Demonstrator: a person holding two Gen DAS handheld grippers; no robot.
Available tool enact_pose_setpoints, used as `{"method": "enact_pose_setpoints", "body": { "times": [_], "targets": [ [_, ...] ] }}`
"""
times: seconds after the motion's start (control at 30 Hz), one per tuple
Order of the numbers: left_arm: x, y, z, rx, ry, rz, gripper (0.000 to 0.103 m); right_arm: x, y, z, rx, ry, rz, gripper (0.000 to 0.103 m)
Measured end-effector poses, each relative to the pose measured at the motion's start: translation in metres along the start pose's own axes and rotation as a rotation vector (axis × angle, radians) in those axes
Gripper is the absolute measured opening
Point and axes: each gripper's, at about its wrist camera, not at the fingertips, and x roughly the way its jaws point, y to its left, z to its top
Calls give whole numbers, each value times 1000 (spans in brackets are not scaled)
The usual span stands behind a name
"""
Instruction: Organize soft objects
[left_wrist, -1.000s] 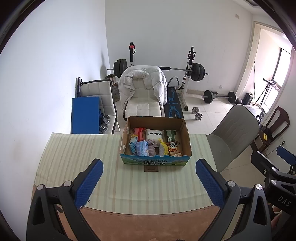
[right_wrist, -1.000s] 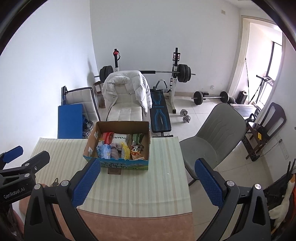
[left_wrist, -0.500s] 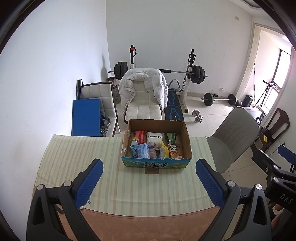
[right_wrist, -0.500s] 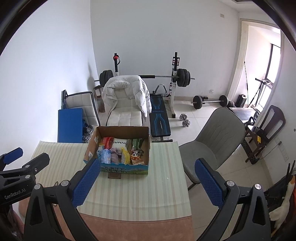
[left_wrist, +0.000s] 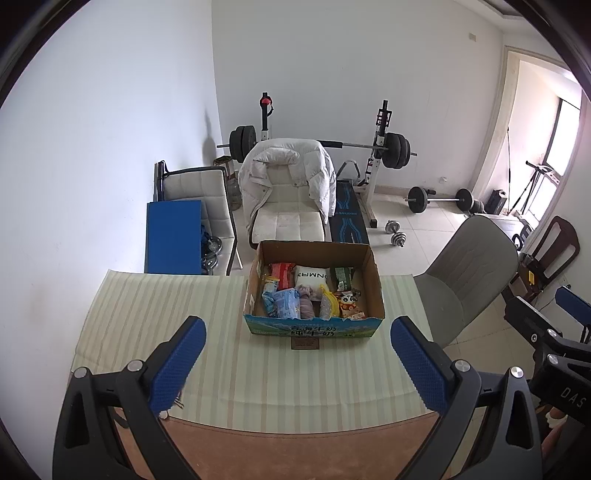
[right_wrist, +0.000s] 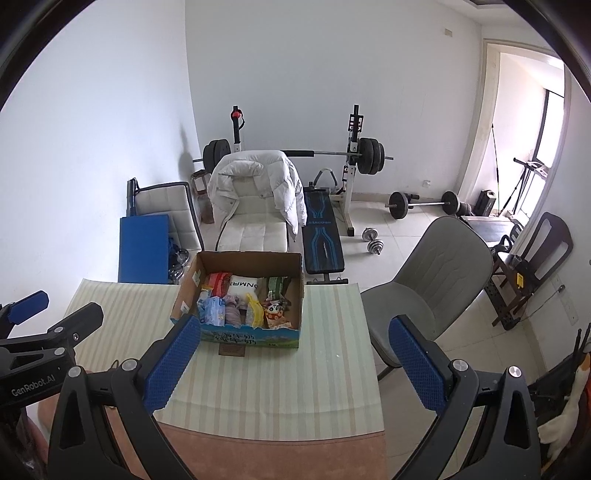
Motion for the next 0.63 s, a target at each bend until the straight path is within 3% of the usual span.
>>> {"method": "enact_pose_setpoints", "body": {
  "times": [0.63],
  "targets": [
    [1,5,-3,2,-17,8,103,-5,-1,2,8,-8,8,103]
  ]
}}
